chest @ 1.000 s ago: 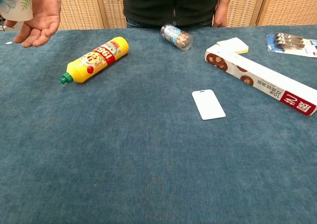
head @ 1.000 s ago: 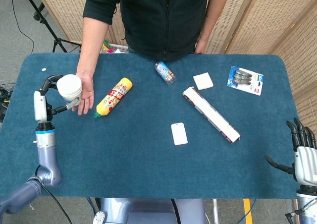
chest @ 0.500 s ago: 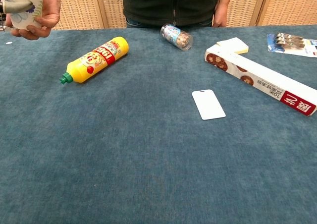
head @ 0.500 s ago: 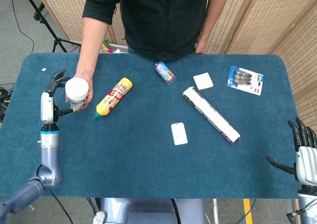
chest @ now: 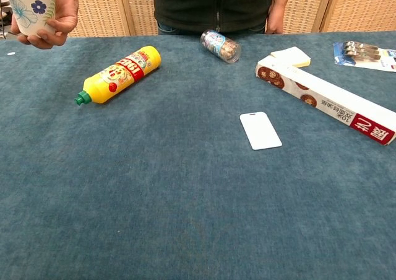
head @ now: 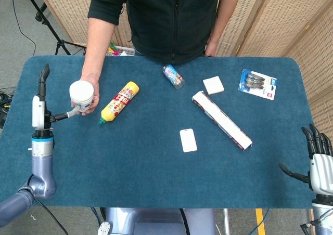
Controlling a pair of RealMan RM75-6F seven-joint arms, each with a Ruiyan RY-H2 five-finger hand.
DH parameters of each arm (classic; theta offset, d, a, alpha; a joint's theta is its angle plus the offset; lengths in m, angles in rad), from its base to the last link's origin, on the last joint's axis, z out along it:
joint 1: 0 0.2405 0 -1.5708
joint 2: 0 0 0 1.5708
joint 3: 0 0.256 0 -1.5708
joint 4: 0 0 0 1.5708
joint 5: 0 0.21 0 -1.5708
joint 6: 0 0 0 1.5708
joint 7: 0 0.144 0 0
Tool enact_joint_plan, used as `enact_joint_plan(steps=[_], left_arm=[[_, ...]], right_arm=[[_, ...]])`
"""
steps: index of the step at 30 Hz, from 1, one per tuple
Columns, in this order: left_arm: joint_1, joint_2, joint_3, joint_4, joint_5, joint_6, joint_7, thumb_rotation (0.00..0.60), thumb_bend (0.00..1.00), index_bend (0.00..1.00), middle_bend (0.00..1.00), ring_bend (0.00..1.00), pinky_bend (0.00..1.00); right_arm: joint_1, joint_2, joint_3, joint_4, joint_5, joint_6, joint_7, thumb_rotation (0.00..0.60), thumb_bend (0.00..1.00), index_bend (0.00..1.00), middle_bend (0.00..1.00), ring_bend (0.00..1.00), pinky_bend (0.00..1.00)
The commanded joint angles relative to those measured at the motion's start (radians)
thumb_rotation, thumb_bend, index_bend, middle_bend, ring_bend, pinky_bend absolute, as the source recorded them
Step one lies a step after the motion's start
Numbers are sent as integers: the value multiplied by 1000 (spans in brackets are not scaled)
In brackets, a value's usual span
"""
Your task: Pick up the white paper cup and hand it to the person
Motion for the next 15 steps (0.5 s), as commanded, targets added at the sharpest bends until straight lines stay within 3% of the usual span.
enact_joint_plan(steps=[1,4,8,15], left_arm=[[40,94,7,-108,35,52,41,600,0,0,0,0,0],[75,173,42,-168,53,44,120,600,0,0,0,0,0],[150,332,137,-283,33,-57,325,600,0,0,0,0,0],[247,432,235,-381,-53,-163,489,600,0,0,0,0,0]], right_arm=[[0,1,-1,-1,-2,-1,1,600,0,0,0,0,0],[0,2,-2,-4,-5,1,3,600,0,0,0,0,0],[-4,6,-3,-9,-12,8,9,600,0,0,0,0,0],[-9,10,-9,-15,-29,18,15,600,0,0,0,0,0]])
